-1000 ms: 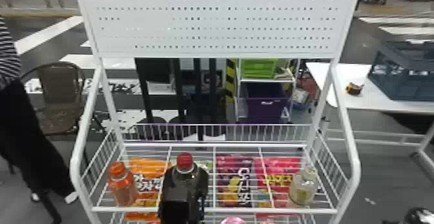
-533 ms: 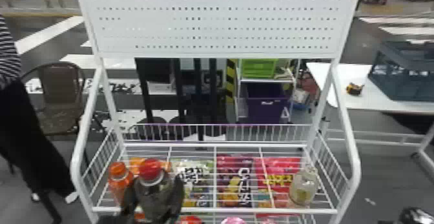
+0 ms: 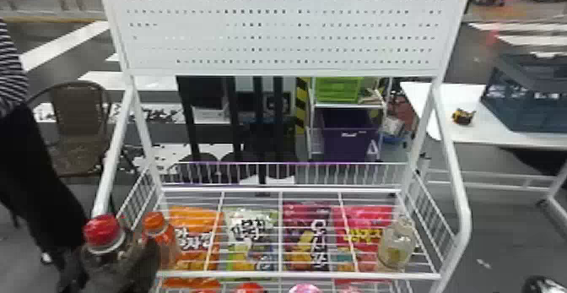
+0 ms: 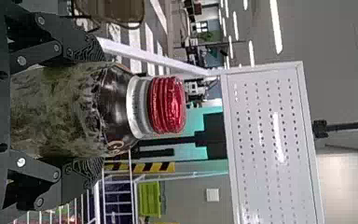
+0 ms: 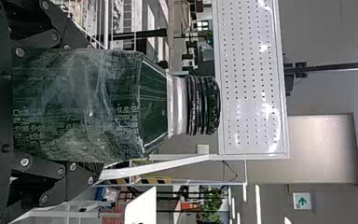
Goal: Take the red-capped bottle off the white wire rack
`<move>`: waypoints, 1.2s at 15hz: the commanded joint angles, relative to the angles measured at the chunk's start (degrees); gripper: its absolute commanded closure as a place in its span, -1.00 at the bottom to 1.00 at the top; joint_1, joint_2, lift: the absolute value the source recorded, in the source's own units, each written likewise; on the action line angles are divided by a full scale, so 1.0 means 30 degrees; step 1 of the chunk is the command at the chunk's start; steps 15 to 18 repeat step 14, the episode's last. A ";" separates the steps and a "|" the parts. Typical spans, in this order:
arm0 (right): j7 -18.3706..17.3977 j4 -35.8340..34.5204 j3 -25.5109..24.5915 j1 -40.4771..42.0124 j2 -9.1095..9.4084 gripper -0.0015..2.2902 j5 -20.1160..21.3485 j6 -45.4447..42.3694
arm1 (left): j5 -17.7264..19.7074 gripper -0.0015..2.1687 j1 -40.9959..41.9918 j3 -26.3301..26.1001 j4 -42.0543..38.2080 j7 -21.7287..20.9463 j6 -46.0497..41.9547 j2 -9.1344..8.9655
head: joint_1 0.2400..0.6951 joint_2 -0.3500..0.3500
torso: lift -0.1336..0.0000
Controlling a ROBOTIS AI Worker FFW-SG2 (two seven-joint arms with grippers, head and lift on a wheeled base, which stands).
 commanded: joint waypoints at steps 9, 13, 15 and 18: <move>0.0001 -0.0164 0.0028 0.0089 0.0026 0.04 0.0049 -0.0033 | 0.0543 0.89 0.0126 0.1569 0.0737 -0.0145 -0.0920 -0.0531 | 0.14 0.00 | 1.00; 0.0031 -0.0164 0.0028 0.0060 0.0026 0.04 0.0049 -0.0033 | 0.0572 0.89 0.0038 0.1715 0.1089 -0.0262 -0.0978 -0.0707 | 0.14 0.00 | 1.00; 0.0031 -0.0135 0.0028 0.0060 0.0026 0.04 0.0049 -0.0033 | 0.0572 0.89 0.0038 0.1745 0.1118 -0.0262 -0.0978 -0.0707 | 0.14 0.00 | 1.00; 0.0031 -0.0135 0.0028 0.0060 0.0026 0.04 0.0049 -0.0033 | 0.0572 0.89 0.0038 0.1745 0.1118 -0.0262 -0.0978 -0.0707 | 0.14 0.00 | 1.00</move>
